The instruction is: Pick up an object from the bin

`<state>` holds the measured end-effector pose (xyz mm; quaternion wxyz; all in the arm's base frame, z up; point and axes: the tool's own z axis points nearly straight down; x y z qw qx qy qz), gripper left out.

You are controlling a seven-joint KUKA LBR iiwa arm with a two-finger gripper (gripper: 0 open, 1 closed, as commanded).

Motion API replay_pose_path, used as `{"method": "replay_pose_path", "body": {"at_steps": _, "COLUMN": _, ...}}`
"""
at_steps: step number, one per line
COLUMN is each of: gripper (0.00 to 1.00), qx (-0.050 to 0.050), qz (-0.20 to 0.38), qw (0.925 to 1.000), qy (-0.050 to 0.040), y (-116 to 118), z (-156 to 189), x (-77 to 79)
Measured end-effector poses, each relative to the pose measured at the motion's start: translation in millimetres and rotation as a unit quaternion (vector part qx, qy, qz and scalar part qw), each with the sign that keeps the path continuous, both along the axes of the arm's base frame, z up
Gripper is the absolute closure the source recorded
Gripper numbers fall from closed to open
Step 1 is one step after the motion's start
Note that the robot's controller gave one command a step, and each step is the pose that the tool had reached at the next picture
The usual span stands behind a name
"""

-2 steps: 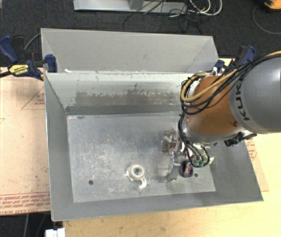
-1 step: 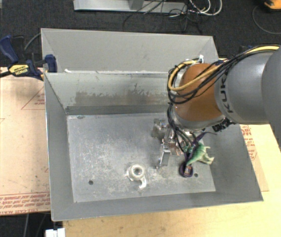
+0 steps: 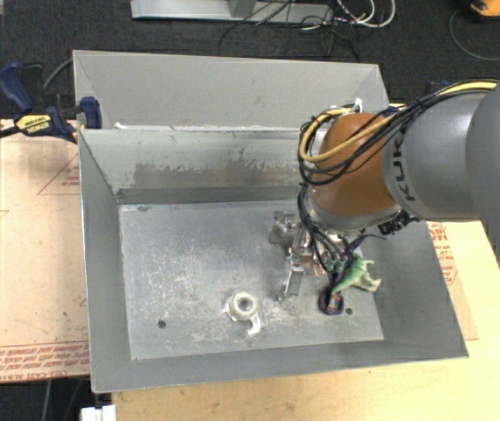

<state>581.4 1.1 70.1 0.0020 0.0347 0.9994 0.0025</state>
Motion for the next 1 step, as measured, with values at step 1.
{"method": "replay_pose_path", "body": {"at_steps": 1, "gripper": 0.0, "qx": -0.001, "qz": 0.078, "qw": 0.997, "qy": -0.0015, "y": -9.7, "z": 43.9, "x": -15.7}}
